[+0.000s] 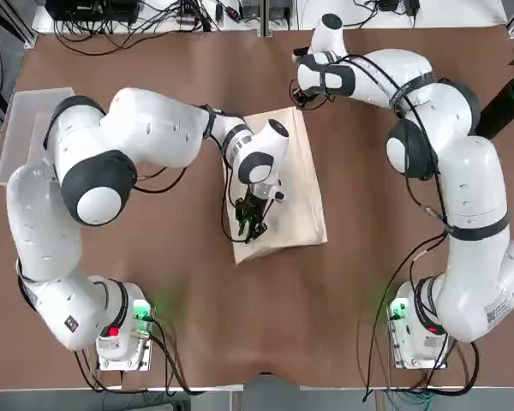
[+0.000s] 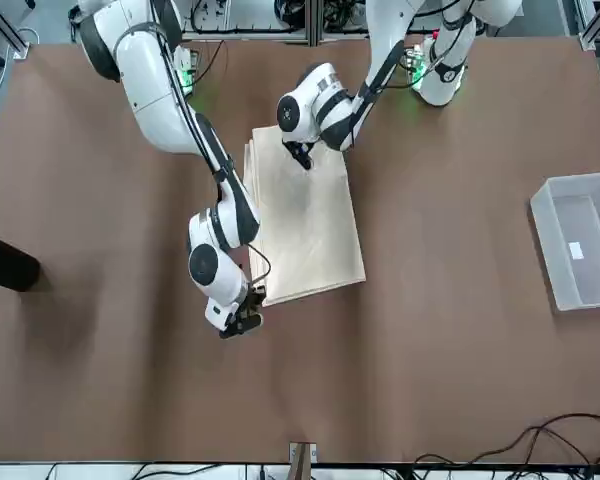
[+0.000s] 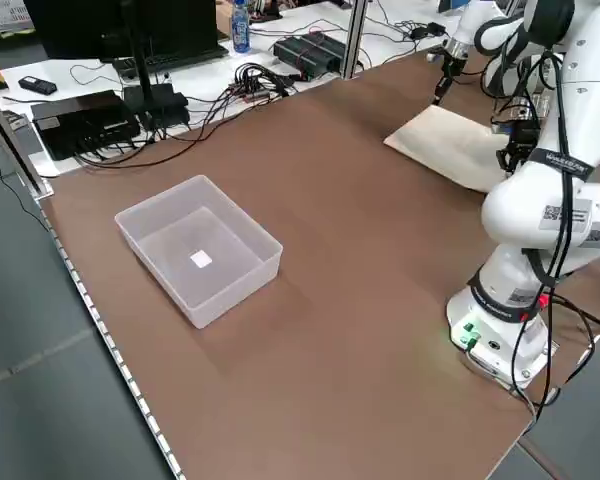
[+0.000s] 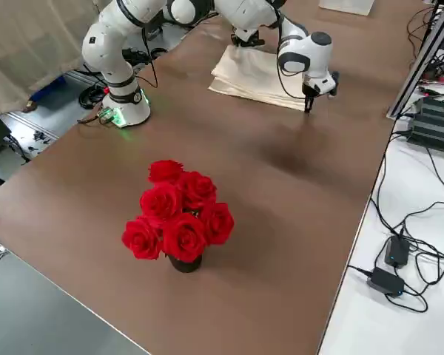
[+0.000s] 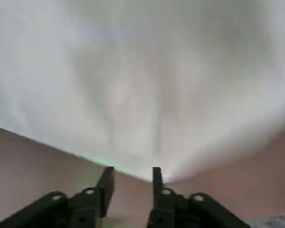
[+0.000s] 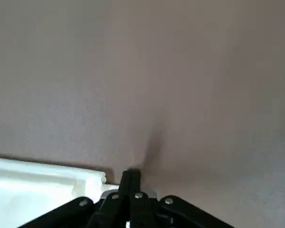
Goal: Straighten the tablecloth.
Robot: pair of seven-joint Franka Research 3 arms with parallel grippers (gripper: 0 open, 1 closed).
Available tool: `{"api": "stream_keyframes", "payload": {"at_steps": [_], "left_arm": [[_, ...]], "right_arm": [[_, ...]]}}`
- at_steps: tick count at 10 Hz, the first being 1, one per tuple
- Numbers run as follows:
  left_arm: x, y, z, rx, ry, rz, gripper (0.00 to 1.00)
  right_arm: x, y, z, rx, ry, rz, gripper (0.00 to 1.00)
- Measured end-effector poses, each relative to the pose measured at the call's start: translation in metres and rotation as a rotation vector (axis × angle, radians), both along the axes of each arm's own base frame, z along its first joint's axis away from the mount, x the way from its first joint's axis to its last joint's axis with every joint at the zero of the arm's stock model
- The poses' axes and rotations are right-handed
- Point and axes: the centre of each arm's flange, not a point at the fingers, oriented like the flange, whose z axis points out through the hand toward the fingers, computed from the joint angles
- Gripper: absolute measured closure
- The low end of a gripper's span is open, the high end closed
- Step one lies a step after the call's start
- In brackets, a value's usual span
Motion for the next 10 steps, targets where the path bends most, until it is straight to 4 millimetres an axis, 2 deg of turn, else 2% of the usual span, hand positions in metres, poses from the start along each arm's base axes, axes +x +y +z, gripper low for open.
{"api": "stream_keyframes", "payload": {"at_steps": [3,4,5,6,7,9,10], "left_arm": [[0.000,0.003,0.000,0.020,0.012,-0.002,0.11],[0.006,0.002,0.005,0.011,0.004,0.005,0.01],[0.021,0.000,0.016,-0.012,-0.015,0.027,0.00],[0.050,0.002,0.038,-0.047,-0.047,0.071,0.00],[0.091,0.012,0.068,-0.078,-0.083,0.130,0.00],[0.174,0.053,0.135,-0.094,-0.180,0.207,0.00],[0.204,0.075,0.162,-0.082,-0.257,0.216,0.00]], "right_arm": [[0.000,0.000,0.000,0.000,0.000,0.000,0.99],[0.000,0.000,0.000,0.000,0.000,0.000,0.99],[0.000,0.000,0.000,0.000,0.000,0.000,0.99],[0.000,0.000,0.000,0.000,0.000,0.000,0.99],[0.000,0.000,0.000,0.000,0.000,0.000,0.99],[0.003,0.000,0.007,0.005,-0.010,-0.001,0.96],[0.004,0.001,0.013,0.003,0.001,0.002,0.92]]}}
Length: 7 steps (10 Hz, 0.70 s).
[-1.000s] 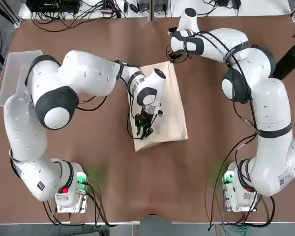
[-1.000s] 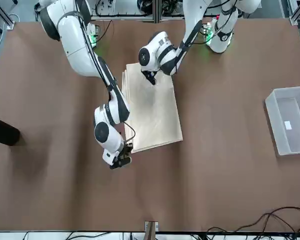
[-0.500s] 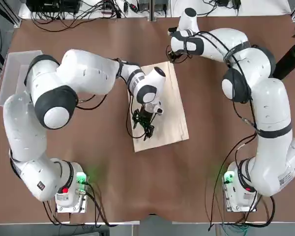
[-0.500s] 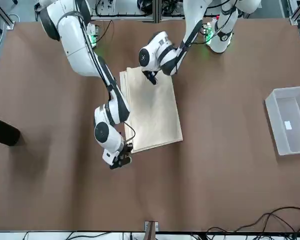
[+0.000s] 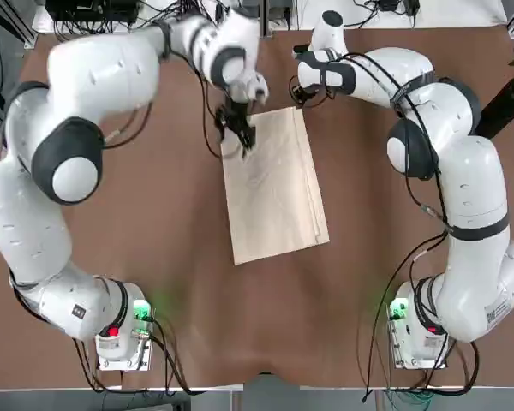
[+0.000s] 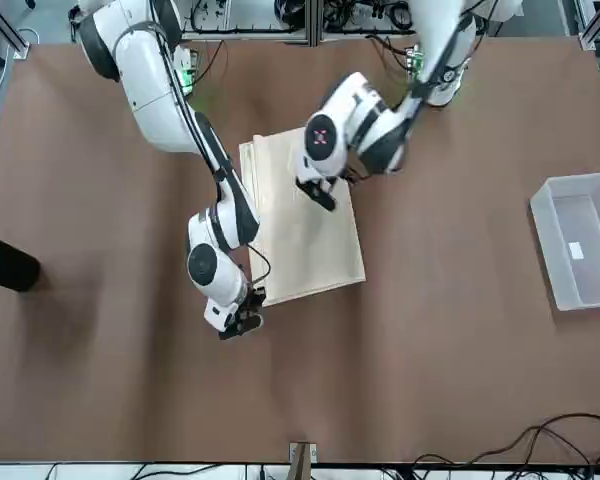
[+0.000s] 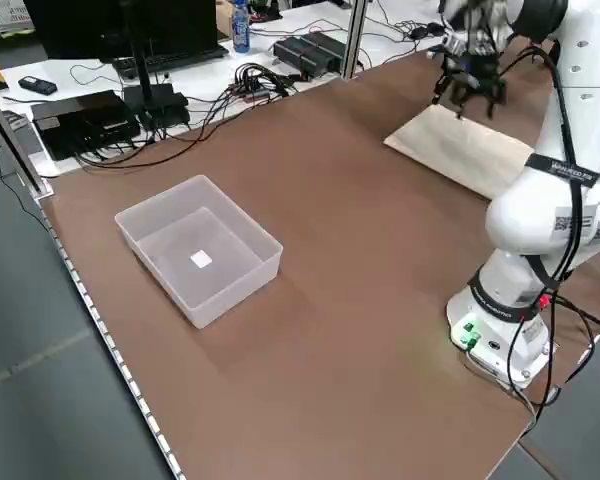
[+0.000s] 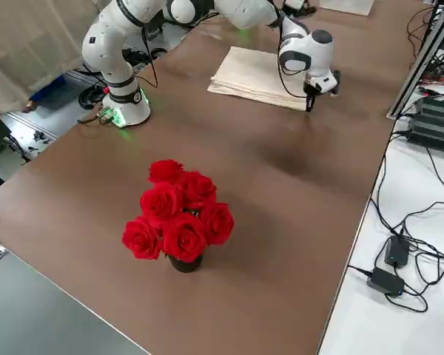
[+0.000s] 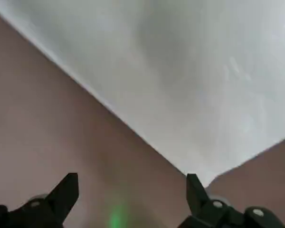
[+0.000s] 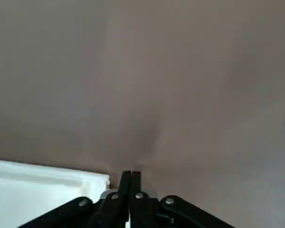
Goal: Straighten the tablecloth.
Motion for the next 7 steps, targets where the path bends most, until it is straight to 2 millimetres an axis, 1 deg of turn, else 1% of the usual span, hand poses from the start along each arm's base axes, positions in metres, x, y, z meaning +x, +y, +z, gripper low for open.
{"api": "stream_keyframes", "payload": {"at_steps": [1,2,3,4,5,6,7], "left_arm": [[0.020,0.018,0.023,0.022,-0.078,0.010,0.00],[0.036,0.038,0.047,0.028,-0.137,0.036,0.00],[0.052,0.062,0.073,0.017,-0.180,0.086,0.00],[0.070,0.091,0.099,0.002,-0.221,0.145,0.00],[0.087,0.120,0.123,-0.020,-0.254,0.209,0.00],[0.102,0.148,0.144,-0.051,-0.275,0.278,0.00],[0.114,0.179,0.164,-0.081,-0.292,0.347,0.00]], "right_arm": [[0.002,-0.002,0.009,-0.007,0.026,0.001,0.79],[0.010,-0.014,0.025,-0.011,0.050,-0.009,0.63],[0.019,-0.029,0.044,-0.006,0.059,-0.025,0.49],[0.026,-0.041,0.065,0.002,0.053,-0.036,0.41],[0.029,-0.048,0.081,0.007,0.049,-0.042,0.36],[0.030,-0.054,0.095,0.009,0.054,-0.047,0.24],[0.030,-0.062,0.106,0.009,0.068,-0.053,0.09]]}}
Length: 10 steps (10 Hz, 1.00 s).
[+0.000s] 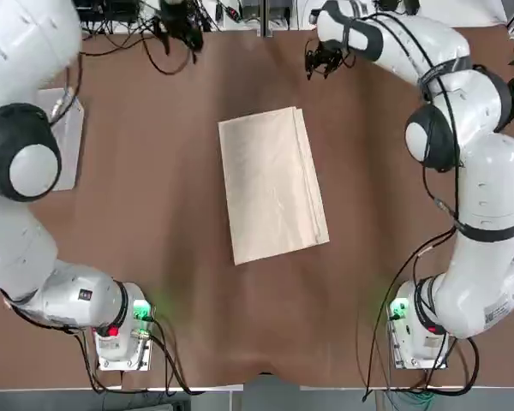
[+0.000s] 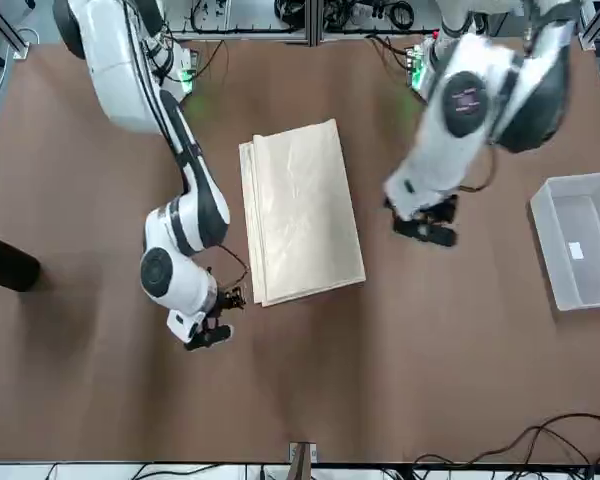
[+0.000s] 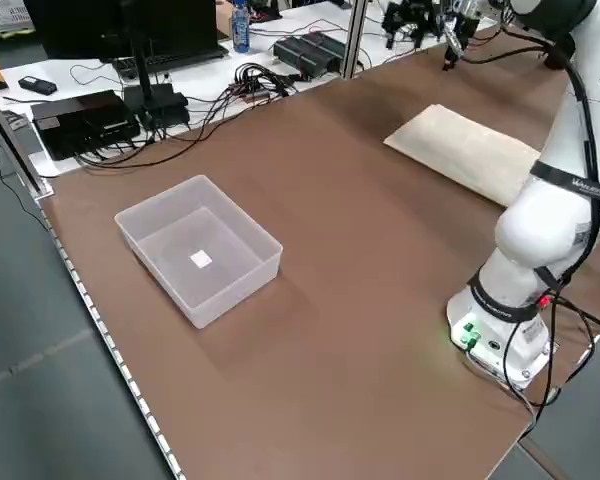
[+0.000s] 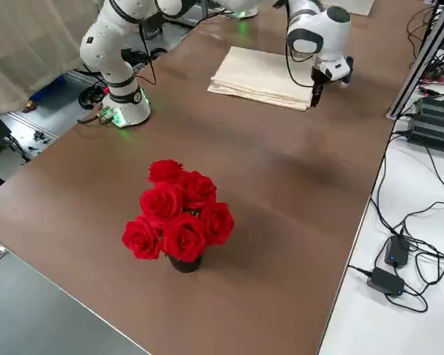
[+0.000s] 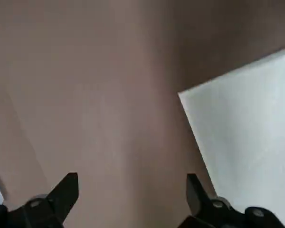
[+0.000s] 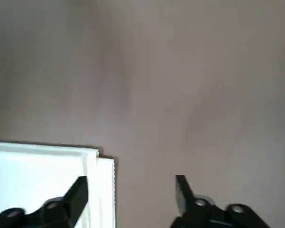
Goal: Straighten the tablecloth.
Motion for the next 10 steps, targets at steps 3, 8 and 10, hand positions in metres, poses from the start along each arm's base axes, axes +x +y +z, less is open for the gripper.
{"api": "stream_keyframes", "payload": {"at_steps": [3,8,10], "left_arm": [[0.014,0.071,0.047,-0.039,-0.069,0.126,0.00],[0.028,0.126,0.073,-0.052,-0.122,0.197,0.00],[0.029,0.135,0.078,-0.060,-0.129,0.198,0.00]], "right_arm": [[-0.002,-0.020,-0.003,-0.010,0.047,-0.019,0.00],[-0.014,-0.057,-0.003,0.161,0.108,0.034,0.00],[-0.032,-0.069,0.000,0.248,0.131,0.074,0.00]]}}
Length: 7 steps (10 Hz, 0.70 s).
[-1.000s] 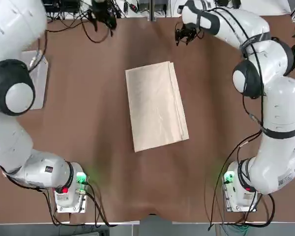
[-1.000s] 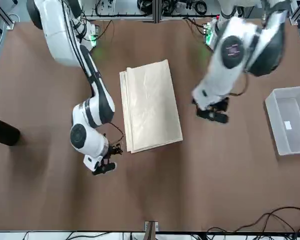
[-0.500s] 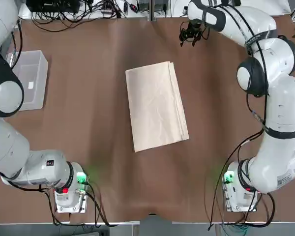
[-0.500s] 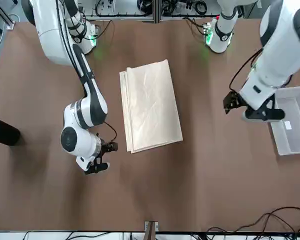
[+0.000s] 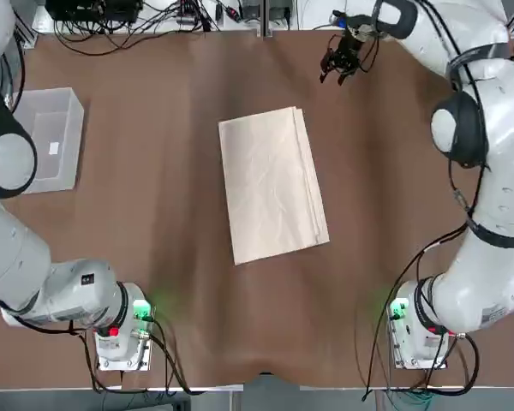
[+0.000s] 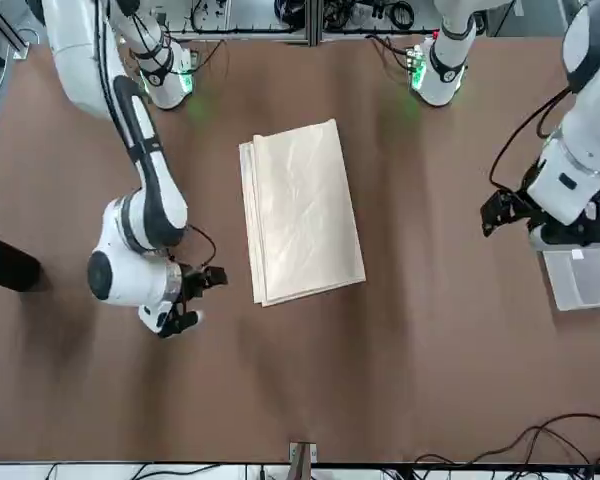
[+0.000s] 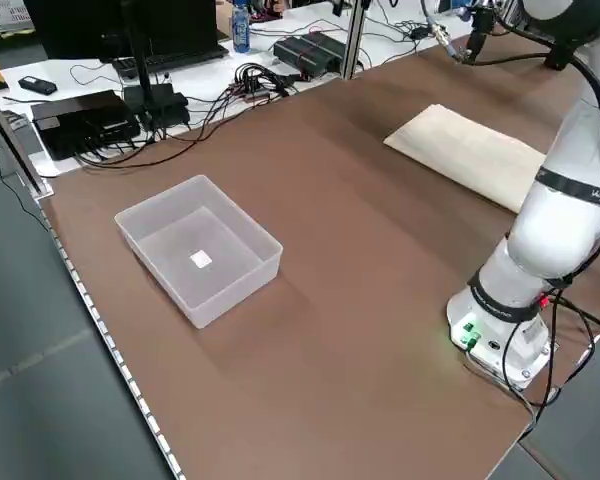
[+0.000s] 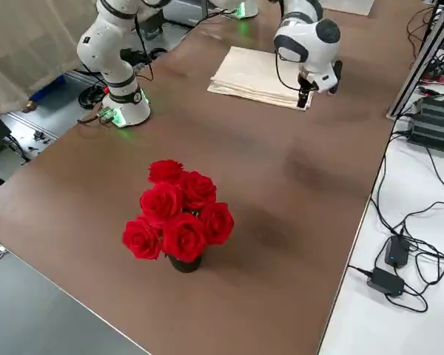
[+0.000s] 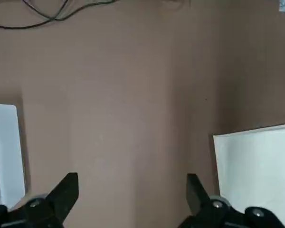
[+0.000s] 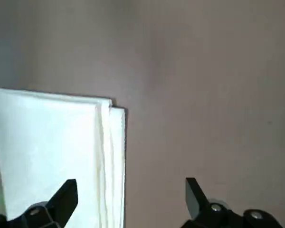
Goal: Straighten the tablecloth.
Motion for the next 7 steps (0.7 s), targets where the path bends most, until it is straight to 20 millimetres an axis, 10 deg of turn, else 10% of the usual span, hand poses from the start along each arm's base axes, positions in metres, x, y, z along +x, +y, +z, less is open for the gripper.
{"api": "stream_keyframes", "payload": {"at_steps": [7], "left_arm": [[-0.036,0.039,0.052,-0.013,-0.009,-0.059,0.00]], "right_arm": [[-0.087,0.002,-0.112,0.239,0.002,0.040,0.00]]}}
